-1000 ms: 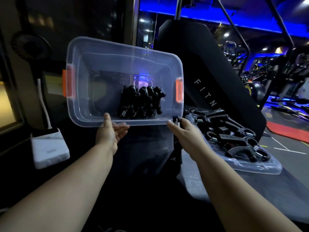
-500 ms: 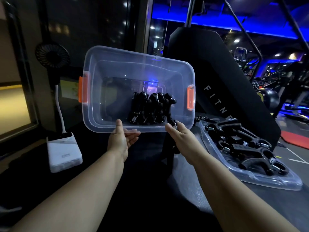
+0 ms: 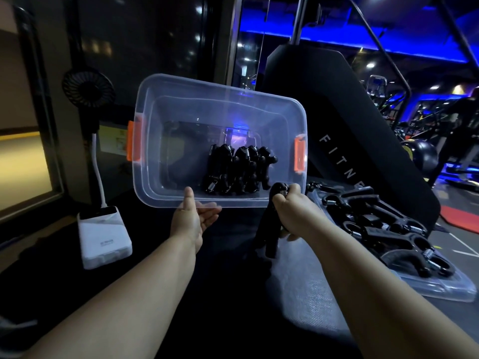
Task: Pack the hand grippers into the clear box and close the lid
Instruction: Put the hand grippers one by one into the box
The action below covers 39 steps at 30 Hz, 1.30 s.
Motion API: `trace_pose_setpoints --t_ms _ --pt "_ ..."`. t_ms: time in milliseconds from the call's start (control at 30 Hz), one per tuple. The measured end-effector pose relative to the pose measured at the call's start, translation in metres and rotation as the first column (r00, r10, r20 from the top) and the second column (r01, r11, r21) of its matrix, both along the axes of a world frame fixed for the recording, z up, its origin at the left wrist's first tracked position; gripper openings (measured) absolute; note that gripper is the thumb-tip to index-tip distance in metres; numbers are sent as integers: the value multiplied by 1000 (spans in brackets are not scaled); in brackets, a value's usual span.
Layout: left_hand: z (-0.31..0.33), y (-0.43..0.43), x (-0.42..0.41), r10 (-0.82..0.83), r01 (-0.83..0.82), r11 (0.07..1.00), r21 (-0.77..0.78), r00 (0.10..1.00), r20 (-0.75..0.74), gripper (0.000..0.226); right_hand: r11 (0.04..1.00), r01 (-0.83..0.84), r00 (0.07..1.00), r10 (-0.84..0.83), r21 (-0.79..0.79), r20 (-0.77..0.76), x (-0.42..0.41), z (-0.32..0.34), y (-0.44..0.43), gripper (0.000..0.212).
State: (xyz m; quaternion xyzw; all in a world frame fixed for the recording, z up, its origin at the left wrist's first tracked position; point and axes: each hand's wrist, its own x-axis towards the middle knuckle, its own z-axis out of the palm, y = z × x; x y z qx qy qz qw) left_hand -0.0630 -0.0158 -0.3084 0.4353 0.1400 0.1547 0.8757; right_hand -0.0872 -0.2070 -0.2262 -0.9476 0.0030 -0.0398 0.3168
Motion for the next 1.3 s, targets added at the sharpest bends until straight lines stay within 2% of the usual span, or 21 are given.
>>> trace_pose_setpoints --t_ms 100,200,267,400,567,700,967,1100,1167,1300 --pt "0 0 0 -2 2 1000 1 1000 6 45 1000 -4 998 4 8 -65 0 7 1 28" --pt "0 1 0 -1 1 1000 0 1000 11 44 992 -8 992 24 130 -123 3 13 1 24" --pt "0 0 0 0 0 1000 -1 1000 5 44 991 -20 992 36 136 -117 5 15 0 22" --pt "0 0 0 6 -6 1000 -2 1000 4 44 999 -47 999 47 21 3 8 16 -1 21" --pt "0 0 -1 5 -5 1000 0 1000 6 43 996 17 970 5 -88 243 11 4 2 38" --pt "0 1 0 -2 2 1000 11 1000 3 45 980 38 943 29 -195 332 13 -3 0 42" --pt "0 1 1 -2 2 1000 5 1000 -4 45 896 -101 952 214 -433 220 16 1 -9 88" --pt "1 1 0 -2 2 1000 5 1000 -8 44 891 -181 963 247 -416 109 18 10 -15 110" --pt "1 0 -1 -3 3 1000 2 1000 -9 44 896 -193 963 252 -400 100 18 13 -15 111" --pt "2 1 -2 -7 7 1000 -3 1000 -9 44 868 -184 949 278 -461 146 18 14 -12 99"
